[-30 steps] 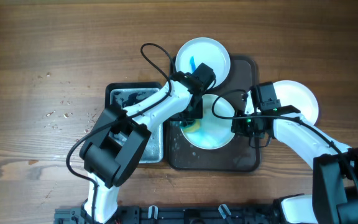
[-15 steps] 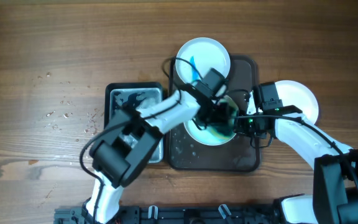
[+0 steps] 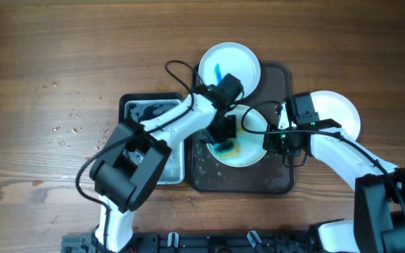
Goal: Clean dirty plates on tray and stack at the side
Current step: 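Scrub the lower plate's blue stain with the sponge in left gripper, then return the sponge to the soapy tray with left gripper, then lift the cleaned plate with right gripper and tilt it over the soapy tray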
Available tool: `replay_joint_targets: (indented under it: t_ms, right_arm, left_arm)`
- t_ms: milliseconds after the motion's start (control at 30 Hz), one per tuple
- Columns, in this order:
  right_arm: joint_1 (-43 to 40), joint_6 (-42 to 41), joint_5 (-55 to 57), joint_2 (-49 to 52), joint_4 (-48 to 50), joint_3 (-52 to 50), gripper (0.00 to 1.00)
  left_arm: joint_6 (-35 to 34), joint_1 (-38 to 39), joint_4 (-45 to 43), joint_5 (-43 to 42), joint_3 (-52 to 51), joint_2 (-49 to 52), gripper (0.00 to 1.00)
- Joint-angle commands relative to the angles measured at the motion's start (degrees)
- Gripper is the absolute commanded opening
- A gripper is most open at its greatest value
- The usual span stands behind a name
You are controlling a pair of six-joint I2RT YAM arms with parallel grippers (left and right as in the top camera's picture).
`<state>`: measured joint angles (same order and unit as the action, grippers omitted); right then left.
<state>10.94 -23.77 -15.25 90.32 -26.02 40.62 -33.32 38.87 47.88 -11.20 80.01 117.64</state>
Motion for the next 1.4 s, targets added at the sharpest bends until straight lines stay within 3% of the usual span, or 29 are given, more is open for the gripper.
replay_joint_targets:
  t_ms: [0,67,233,400,500,667,767,933,1000,1133,1200,1300,1333,1367]
  right_arm:
    - [0.3,1.7,4.8,3.1,-1.2,-3.0,0.04]
    - [0.3,1.8,4.8,3.1,-1.3,-3.0,0.04]
    - [0.3,2.8,4.2,3.1,-1.4,-3.0,0.04]
    - [0.3,2.8,4.2,3.1,-1.5,-3.0,0.04]
    - [0.3,2.8,4.2,3.1,-1.4,-3.0,0.04]
    - [0.3,2.8,4.2,3.1,1.6,-3.0,0.04]
    - [0.3,2.9,4.2,3.0,2.5,-2.6,0.04]
    - [0.4,6.3,5.4,1.0,-9.0,4.3,0.05]
    - [0.4,7.6,5.9,-1.6,-16.4,9.4,0.04]
    - [1.9,10.4,8.0,-4.2,-26.4,17.8,0.04]
    - [4.4,10.5,9.8,-4.4,-31.5,23.3,0.04]
    - [9.8,10.5,11.8,-4.4,-34.1,29.5,0.04]
    - [12.4,10.5,13.6,-4.4,-34.1,31.3,0.04]
    - [14.5,10.5,15.6,-4.3,-33.9,32.4,0.04]
  left_arm:
    - [0.0,-2.9,4.0,27.1,-3.1,3.9,0.04]
    - [0.0,-2.6,5.0,26.3,-2.7,3.5,0.04]
    - [4.9,-3.5,9.3,9.8,2.1,-0.7,0.04]
    - [5.0,-7.0,10.2,-4.7,3.9,-14.8,0.04]
    - [5.0,-10.3,12.6,-3.1,3.9,-22.3,0.04]
    - [5.0,-19.5,20.9,11.6,2.6,-26.8,0.04]
    - [5.0,-24.1,17.2,11.7,-4.8,-26.6,0.04]
    - [5.0,-26.2,4.3,11.0,-19.8,-26.6,0.04]
    - [5.0,-26.3,3.5,9.7,-21.1,-26.6,0.27]
    - [5.0,-27.0,4.3,6.6,-18.7,-28.3,0.45]
    - [5.0,-28.3,5.5,4.3,-16.3,-30.2,0.62]
    - [5.0,-31.3,8.2,1.8,-12.3,-34.3,0.73]
    - [5.0,-32.8,9.2,1.0,-10.8,-36.0,0.87]
    - [5.0,-34.0,10.1,0.3,-9.7,-37.4,0.95]
